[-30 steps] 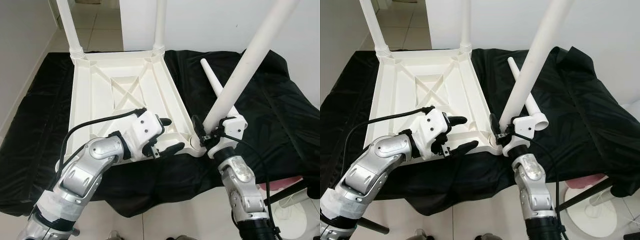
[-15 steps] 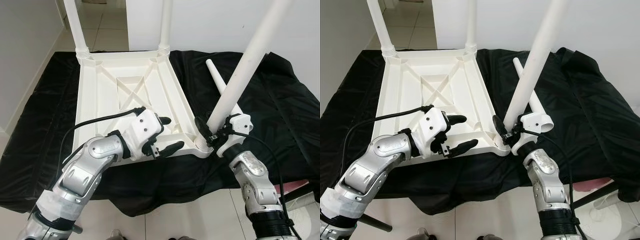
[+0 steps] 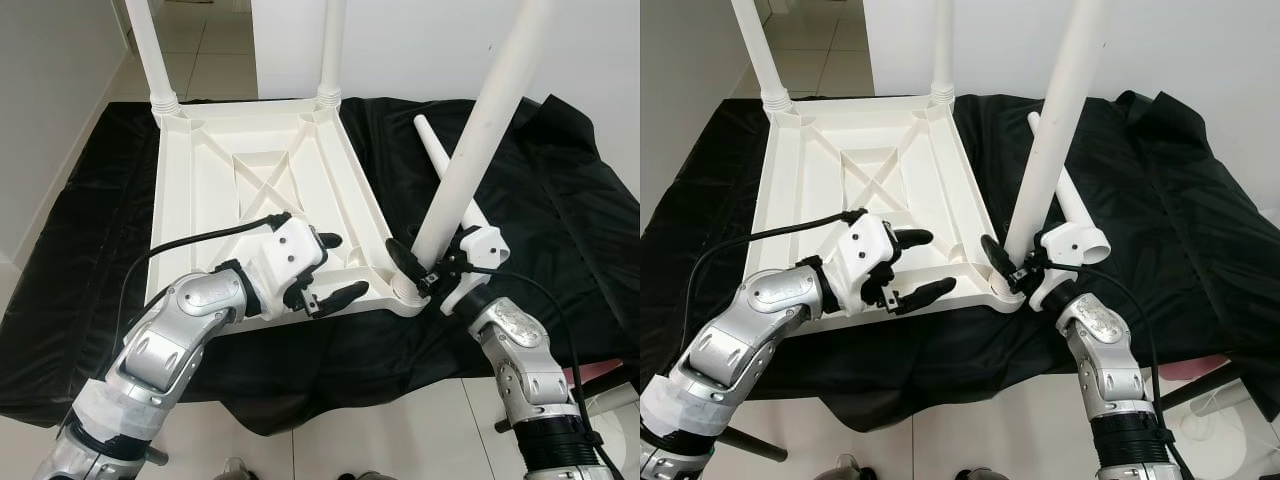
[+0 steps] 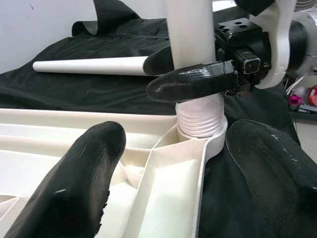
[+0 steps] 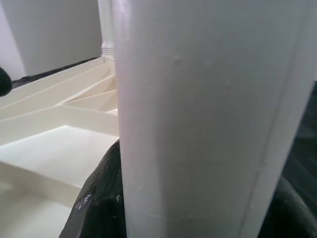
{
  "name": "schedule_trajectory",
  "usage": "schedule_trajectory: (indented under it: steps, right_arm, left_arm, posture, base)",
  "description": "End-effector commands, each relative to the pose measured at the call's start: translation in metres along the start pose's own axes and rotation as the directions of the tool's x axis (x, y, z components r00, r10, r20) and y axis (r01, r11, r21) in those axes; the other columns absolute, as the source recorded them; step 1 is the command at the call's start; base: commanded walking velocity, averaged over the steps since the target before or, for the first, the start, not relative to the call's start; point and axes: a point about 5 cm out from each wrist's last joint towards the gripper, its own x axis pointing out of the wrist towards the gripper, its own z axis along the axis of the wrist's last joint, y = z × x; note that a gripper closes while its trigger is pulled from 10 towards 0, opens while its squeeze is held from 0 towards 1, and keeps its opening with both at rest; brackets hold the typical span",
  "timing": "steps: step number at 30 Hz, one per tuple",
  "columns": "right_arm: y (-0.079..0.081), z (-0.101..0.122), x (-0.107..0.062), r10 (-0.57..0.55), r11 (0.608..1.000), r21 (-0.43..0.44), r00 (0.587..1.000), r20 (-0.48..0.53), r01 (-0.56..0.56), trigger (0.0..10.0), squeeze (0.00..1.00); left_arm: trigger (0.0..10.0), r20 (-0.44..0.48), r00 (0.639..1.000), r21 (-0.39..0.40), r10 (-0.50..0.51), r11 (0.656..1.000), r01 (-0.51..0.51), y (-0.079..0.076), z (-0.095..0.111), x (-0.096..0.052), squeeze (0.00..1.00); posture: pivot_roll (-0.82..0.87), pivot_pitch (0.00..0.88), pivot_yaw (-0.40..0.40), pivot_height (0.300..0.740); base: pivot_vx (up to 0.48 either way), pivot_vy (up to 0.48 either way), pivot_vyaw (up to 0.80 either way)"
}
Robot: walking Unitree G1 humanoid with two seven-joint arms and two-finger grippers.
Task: Building children table
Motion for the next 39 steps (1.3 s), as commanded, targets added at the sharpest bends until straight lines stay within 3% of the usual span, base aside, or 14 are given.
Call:
schedule_trajectory:
  steps: [1,6,11,14,17,18,19,20,21,22,26,28,30,39]
  right_arm:
    - [0.007,-0.027,-0.01,-0.029,0.998,0.061,0.992,-0.121,0.036,10.0,0.0]
    - [0.021,-0.032,-0.013,-0.037,0.993,0.106,0.992,-0.123,0.05,10.0,0.0]
    - [0.022,-0.036,-0.016,-0.065,0.991,0.111,0.988,-0.142,0.081,10.0,0.0]
    - [0.021,-0.032,-0.017,-0.161,0.985,0.042,0.976,-0.147,0.168,10.0,0.0]
    - [0.021,-0.032,-0.018,-0.347,0.933,0.045,0.924,-0.163,0.358,10.0,0.0]
    - [0.023,-0.031,-0.021,-0.437,0.897,-0.005,0.884,-0.166,0.443,10.0,0.0]
    - [0.023,-0.031,-0.021,-0.437,0.897,-0.005,0.884,-0.166,0.443,10.0,0.0]
    - [0.026,-0.029,-0.025,-0.529,0.848,-0.081,0.834,-0.155,0.523,10.0,0.0]
    - [0.026,-0.029,-0.025,-0.529,0.848,-0.081,0.834,-0.155,0.523,10.0,0.0]
    - [0.032,-0.026,-0.029,-0.589,0.808,-0.072,0.796,-0.138,0.585,10.0,0.0]
    - [0.029,-0.024,-0.033,-0.655,0.753,-0.03,0.745,-0.128,0.657,10.0,0.0]
    - [0.029,-0.026,-0.033,-0.654,0.753,-0.02,0.744,-0.138,0.658,10.0,0.0]
    - [0.038,-0.028,-0.028,-0.607,0.791,-0.02,0.781,-0.147,0.611,10.0,0.0]
    - [0.041,-0.025,-0.023,-0.621,0.781,-0.015,0.773,-0.133,0.625,10.0,0.0]
  left_arm:
    - [10.0,-0.005,1.0,-0.005,-0.017,1.0,0.017,0.003,0.0,0.0,0.0]
    - [10.0,-0.003,1.0,-0.009,-0.012,1.0,0.012,0.001,0.0,-0.001,0.0]
    - [10.0,-0.005,1.0,-0.009,-0.016,1.0,0.016,0.001,0.0,-0.001,0.0]
    - [10.0,-0.002,1.0,-0.005,-0.018,1.0,0.018,0.004,0.001,0.0,0.0]
    - [10.0,0.001,1.0,-0.003,-0.019,1.0,0.019,0.004,0.001,0.001,0.0]
    - [10.0,0.002,1.0,0.0,-0.018,1.0,0.018,0.003,0.001,0.001,0.0]
    - [10.0,0.002,1.0,0.0,-0.018,1.0,0.018,0.003,0.001,0.001,0.0]
    - [10.0,0.004,1.0,0.003,-0.015,1.0,0.015,0.004,0.002,0.001,0.0]
    - [10.0,0.004,1.0,0.003,-0.015,1.0,0.015,0.004,0.002,0.001,0.0]
    - [10.0,0.007,1.0,0.004,-0.01,1.0,0.01,0.005,0.002,0.001,0.0]
    - [10.0,0.012,1.0,0.004,-0.001,1.0,0.001,0.006,0.003,0.001,0.0]
    - [10.0,0.013,1.0,0.006,0.0,1.0,0.0,0.006,0.003,0.001,0.0]
    - [10.0,0.009,1.0,0.017,0.003,1.0,-0.003,0.008,0.003,0.0,0.0]
    - [10.0,0.009,1.0,0.031,0.009,0.999,-0.009,0.011,0.004,-0.001,0.0]
  posture:
    - [-0.03,0.138,-0.005,0.74]
    - [-0.03,0.144,0.001,0.74]
    - [-0.04,0.145,0.004,0.74]
    - [-0.04,0.145,0.003,0.74]
    - [-0.04,0.142,-0.006,0.74]
    - [-0.04,0.142,-0.006,0.74]
    - [-0.04,0.142,-0.006,0.74]
    - [-0.04,0.142,-0.006,0.74]
    - [-0.04,0.142,-0.006,0.74]
    - [-0.04,0.138,-0.016,0.74]
    - [-0.04,0.136,-0.013,0.74]
    - [-0.03,0.133,-0.014,0.74]
    - [-0.03,0.13,-0.013,0.74]
    - [-0.02,0.115,-0.013,0.74]
  base:
    - [0.0,0.0,0.0]
    - [0.0,0.0,0.0]
    - [0.0,0.0,0.0]
    - [0.0,0.0,0.0]
    - [0.0,0.0,0.0]
    - [0.0,0.0,0.0]
    - [0.0,0.0,0.0]
    - [0.0,0.0,0.0]
    - [0.0,0.0,0.0]
    - [0.0,0.0,0.0]
    - [0.0,0.0,0.0]
    - [0.0,0.0,0.0]
    - [0.0,0.0,0.0]
    - [0.0,0.0,0.0]
